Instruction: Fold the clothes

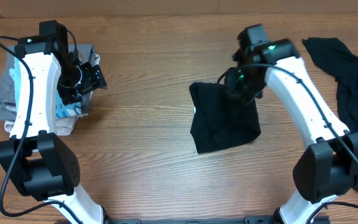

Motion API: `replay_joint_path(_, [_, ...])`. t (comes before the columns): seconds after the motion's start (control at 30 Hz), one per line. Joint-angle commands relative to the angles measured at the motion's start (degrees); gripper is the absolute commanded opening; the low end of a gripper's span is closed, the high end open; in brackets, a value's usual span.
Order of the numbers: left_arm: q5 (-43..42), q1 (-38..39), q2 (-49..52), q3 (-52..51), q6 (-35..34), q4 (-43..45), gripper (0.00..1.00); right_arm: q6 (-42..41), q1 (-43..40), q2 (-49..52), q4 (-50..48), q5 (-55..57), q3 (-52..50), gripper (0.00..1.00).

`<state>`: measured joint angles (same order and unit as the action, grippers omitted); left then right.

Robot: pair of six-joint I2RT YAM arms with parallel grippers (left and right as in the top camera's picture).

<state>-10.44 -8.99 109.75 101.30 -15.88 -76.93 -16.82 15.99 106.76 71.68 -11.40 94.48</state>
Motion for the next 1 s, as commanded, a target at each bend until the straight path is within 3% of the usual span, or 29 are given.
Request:
replay_joint_path(0.0, [0.4, 0.4, 0.1, 0.0, 0.7, 0.1, 0.84, -4.7, 2.5, -1.2, -4.3, -1.2, -3.5, 0.04])
replay_joint_path(0.17, [0.4, 0.4, 0.1, 0.0, 0.7, 0.3, 0.85, -6.4, 4.9, -1.2, -9.3, -3.5, -5.7, 0.04])
replay_joint_path(0.83, [0.3, 0.5, 0.5, 0.0, 0.4, 0.9, 0.87, -6.4, 10.4, -1.1, -13.4, -3.3, -9.4, 0.04])
replay_joint_path(0.97, [-1.3, 1.1, 0.6, -1.0, 0.4, 1.2, 0.8, -6.4, 11.0, -1.1, -15.9, -3.3, -11.4, 0.04])
